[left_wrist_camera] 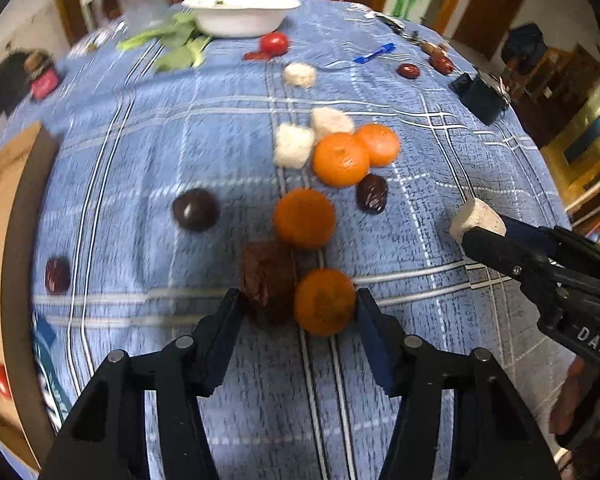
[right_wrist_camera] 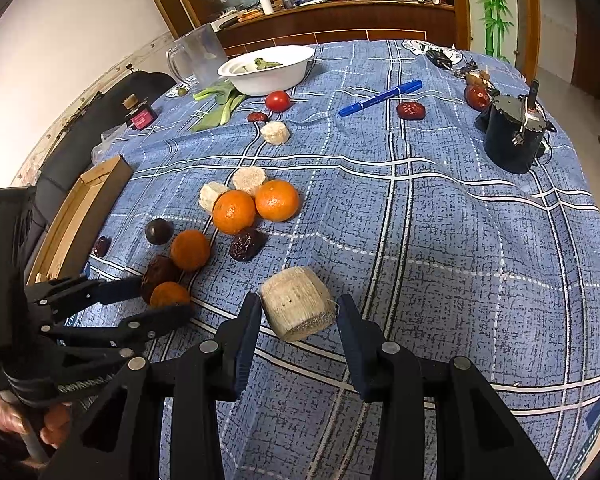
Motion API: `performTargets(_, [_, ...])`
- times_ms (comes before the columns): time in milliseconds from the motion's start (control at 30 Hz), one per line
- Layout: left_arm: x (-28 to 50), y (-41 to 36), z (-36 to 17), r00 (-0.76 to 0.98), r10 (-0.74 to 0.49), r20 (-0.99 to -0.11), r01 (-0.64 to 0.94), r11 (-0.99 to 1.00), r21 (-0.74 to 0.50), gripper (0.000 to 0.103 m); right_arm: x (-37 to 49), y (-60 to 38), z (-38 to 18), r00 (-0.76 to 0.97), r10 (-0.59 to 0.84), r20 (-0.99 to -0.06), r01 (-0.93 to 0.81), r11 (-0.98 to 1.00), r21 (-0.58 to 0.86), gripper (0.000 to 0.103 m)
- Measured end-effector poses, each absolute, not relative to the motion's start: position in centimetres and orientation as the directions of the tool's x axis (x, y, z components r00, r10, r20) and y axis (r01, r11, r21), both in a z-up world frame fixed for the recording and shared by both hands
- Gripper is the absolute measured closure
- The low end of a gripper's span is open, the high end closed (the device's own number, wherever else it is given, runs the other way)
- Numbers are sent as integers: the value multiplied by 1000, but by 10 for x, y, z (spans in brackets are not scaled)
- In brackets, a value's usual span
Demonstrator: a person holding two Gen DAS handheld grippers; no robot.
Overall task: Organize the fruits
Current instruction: 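Grasp the white yam chunk with the right gripper while the left gripper grasps a tangerine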
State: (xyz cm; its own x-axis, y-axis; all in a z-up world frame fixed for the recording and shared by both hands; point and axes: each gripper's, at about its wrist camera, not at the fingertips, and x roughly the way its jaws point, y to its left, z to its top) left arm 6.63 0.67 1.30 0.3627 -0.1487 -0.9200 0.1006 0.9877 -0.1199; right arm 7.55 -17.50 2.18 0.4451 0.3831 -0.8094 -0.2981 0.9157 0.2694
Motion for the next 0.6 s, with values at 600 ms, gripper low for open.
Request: performTargets(600, [50,33,21,332,-252,-909,57,967,-247,60,74,-172,20,437,396,-808,-313,909,276,61])
